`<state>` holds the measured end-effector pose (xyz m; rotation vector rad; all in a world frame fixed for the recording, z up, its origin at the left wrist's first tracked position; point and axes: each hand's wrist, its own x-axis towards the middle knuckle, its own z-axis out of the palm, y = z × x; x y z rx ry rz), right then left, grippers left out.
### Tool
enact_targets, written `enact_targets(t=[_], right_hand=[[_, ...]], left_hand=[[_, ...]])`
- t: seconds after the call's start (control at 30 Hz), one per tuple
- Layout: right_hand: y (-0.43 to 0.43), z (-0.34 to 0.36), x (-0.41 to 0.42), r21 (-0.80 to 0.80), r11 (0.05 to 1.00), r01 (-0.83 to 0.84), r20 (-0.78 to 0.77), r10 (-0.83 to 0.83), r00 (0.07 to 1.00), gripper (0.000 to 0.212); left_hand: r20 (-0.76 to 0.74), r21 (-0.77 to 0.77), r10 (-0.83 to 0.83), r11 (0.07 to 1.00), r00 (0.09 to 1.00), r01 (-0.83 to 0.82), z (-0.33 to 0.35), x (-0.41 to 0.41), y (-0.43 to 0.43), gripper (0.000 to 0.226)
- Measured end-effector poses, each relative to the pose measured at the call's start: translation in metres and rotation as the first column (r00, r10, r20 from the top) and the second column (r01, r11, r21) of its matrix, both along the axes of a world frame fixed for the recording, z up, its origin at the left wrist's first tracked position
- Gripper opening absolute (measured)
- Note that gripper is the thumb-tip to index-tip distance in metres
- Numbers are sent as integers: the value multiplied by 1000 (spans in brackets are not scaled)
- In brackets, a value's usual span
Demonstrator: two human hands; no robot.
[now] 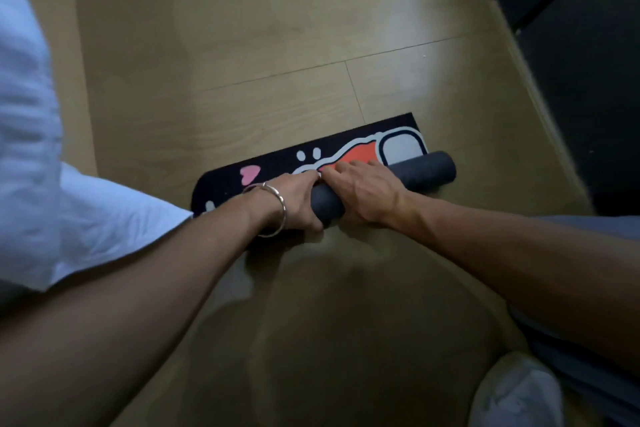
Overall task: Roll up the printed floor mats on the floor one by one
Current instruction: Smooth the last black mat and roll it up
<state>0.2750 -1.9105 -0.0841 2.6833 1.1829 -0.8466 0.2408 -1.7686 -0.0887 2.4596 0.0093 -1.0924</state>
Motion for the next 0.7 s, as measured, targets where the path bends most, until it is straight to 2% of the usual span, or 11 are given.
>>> enact_targets(t=[0.1, 0.13, 0.17, 0.27, 0.3, 0.37, 0.43, 0.5, 0.57, 0.63, 0.7], right_hand=[[0, 7, 11, -66, 989, 136, -204, -147, 968, 67], [-1, 8, 11, -60, 985, 162, -237, -172, 956, 68], [-2, 8, 9, -39, 988, 150, -217, -155, 964, 67], [-3, 1, -2, 22, 999, 26, 15, -26, 1000, 67], [-3, -2, -4, 25, 999, 19, 54, -21, 998, 67], [-2, -2, -1, -1, 997, 71, -4, -71, 997, 66], [-2, 2, 7, -51, 984, 168, -174, -175, 969, 65], [-2, 6, 10, -60, 981, 184, -229, -193, 954, 65], [-2, 5, 2, -3, 997, 78, -49, -78, 996, 64], [-2, -1, -7, 37, 999, -40, 138, 35, 990, 61], [-1, -4, -8, 22, 997, -72, 189, 66, 980, 58]], left_hand=[[244, 225, -197, 964, 949, 142, -3, -7, -10, 66], [263, 271, -240, 948, 934, 167, -5, -8, -12, 66], [225, 277, -242, 945, 944, 176, -6, -6, -12, 67], [-17, 106, -104, 989, 994, 105, -5, 4, -4, 66], [-37, 70, -83, 994, 996, 85, -5, 4, -2, 66], [74, 89, -95, 992, 993, 88, -5, -1, -3, 68], [265, 223, -217, 962, 940, 160, -8, -8, -7, 66], [295, 274, -258, 945, 920, 177, -16, -10, -8, 64], [199, 178, -141, 978, 970, 105, -19, -4, -3, 66], [133, 65, -31, 998, 991, 22, -18, 0, 1, 67], [142, 36, 5, 999, 990, -11, -17, -2, 2, 67]])
